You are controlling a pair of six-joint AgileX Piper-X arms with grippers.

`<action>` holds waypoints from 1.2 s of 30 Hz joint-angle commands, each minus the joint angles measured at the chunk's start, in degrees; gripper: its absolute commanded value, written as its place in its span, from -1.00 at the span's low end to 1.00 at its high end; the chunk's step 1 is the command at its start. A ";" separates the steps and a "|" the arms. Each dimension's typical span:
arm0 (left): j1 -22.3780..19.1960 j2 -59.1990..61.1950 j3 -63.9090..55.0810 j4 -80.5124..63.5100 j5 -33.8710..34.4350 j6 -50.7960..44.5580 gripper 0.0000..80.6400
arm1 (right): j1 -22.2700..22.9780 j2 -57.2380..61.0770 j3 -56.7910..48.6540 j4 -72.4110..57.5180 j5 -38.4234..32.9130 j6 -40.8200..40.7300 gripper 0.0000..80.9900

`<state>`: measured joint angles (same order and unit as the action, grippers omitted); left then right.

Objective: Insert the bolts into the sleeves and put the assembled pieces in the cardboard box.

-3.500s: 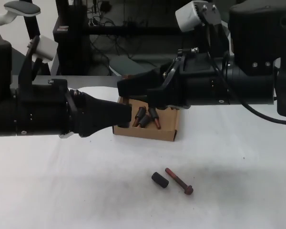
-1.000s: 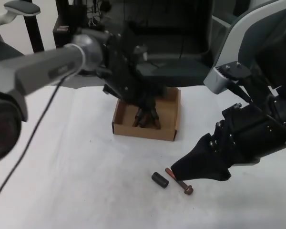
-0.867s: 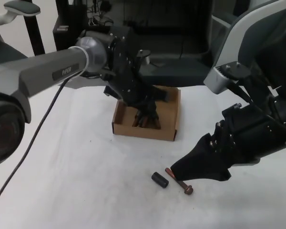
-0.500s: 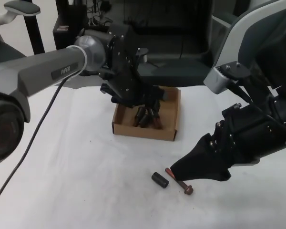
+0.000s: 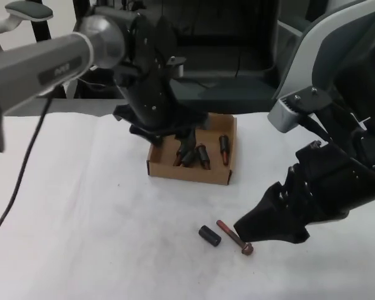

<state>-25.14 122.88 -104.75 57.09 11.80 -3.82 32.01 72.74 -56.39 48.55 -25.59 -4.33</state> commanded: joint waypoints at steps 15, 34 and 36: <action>-0.11 -40.56 47.09 -15.52 -1.52 -3.92 0.54 | -0.31 -0.57 -0.16 1.75 7.30 -0.71 0.73; -0.11 -97.76 75.47 -17.38 4.16 -6.45 0.54 | -0.02 -23.58 19.06 -8.26 5.10 13.07 0.61; -0.11 -98.84 76.57 -17.38 6.53 -6.45 0.54 | -0.02 -27.89 22.57 -10.66 5.46 14.92 0.61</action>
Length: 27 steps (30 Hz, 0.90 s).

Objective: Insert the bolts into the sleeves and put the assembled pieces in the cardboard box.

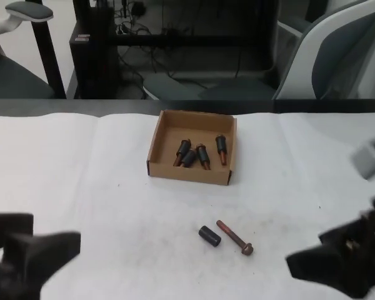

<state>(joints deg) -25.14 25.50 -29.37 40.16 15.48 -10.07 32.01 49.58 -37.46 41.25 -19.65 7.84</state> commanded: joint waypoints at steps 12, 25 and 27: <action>-0.11 -1.62 2.49 -0.57 3.93 -2.58 0.54 | -0.02 -15.87 10.16 -6.51 3.99 5.99 0.61; -0.11 -1.62 2.49 -0.57 3.93 -2.58 0.54 | -0.02 14.02 -3.03 -3.27 3.45 -0.03 0.54; -0.11 -1.62 2.49 -0.57 3.93 -2.58 0.54 | -0.13 20.97 -8.10 -0.62 3.45 -3.86 0.54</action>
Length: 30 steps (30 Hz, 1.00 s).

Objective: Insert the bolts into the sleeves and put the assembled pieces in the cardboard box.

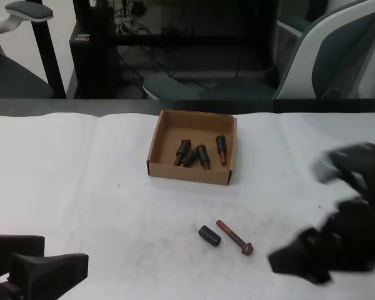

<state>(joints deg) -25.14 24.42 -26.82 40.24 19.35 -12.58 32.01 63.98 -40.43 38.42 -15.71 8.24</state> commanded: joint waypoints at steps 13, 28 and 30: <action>-0.11 -0.54 -0.06 -0.65 0.05 -0.07 0.54 | -0.27 39.35 -33.74 19.40 9.04 -23.49 0.54; -0.11 -0.54 -0.06 -0.86 0.05 0.15 0.54 | -0.27 46.88 -39.06 17.87 9.37 -28.55 0.54; -0.11 -0.54 -0.06 -1.95 0.05 0.15 0.54 | -0.27 47.54 -39.06 17.75 9.37 -29.23 0.54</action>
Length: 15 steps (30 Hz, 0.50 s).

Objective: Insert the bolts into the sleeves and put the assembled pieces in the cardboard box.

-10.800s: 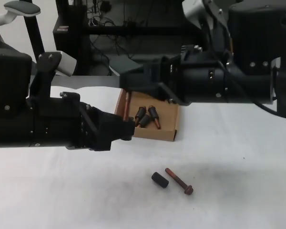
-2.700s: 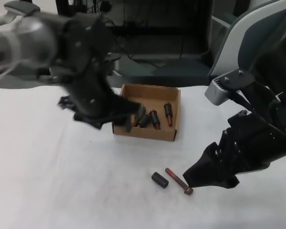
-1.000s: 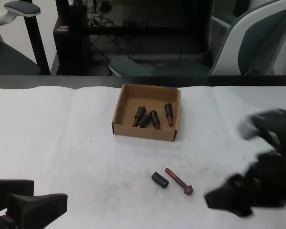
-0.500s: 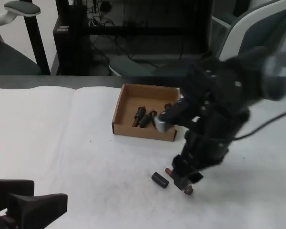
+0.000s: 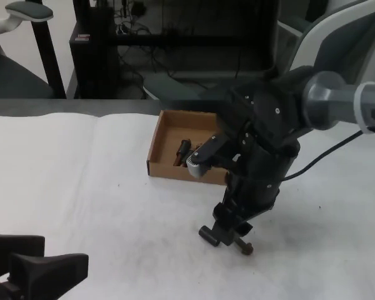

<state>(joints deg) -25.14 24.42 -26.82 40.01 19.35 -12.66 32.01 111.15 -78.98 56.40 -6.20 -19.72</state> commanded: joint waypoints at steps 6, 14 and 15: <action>-0.11 -0.54 -0.06 -8.42 0.05 0.22 0.54 | -0.27 2.32 -0.51 -0.22 -0.14 -1.34 0.54; -0.11 -0.54 -0.06 -10.23 0.05 0.00 0.54 | -0.27 3.24 -0.51 -0.43 -0.14 -1.64 0.28; -0.11 -0.54 -0.06 -10.23 0.05 0.00 0.54 | -0.27 3.24 -0.51 -0.48 -0.14 -1.64 0.08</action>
<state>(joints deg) -25.14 24.42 -26.82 30.82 19.35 -12.66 32.01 114.43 -78.98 56.22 -5.93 -20.49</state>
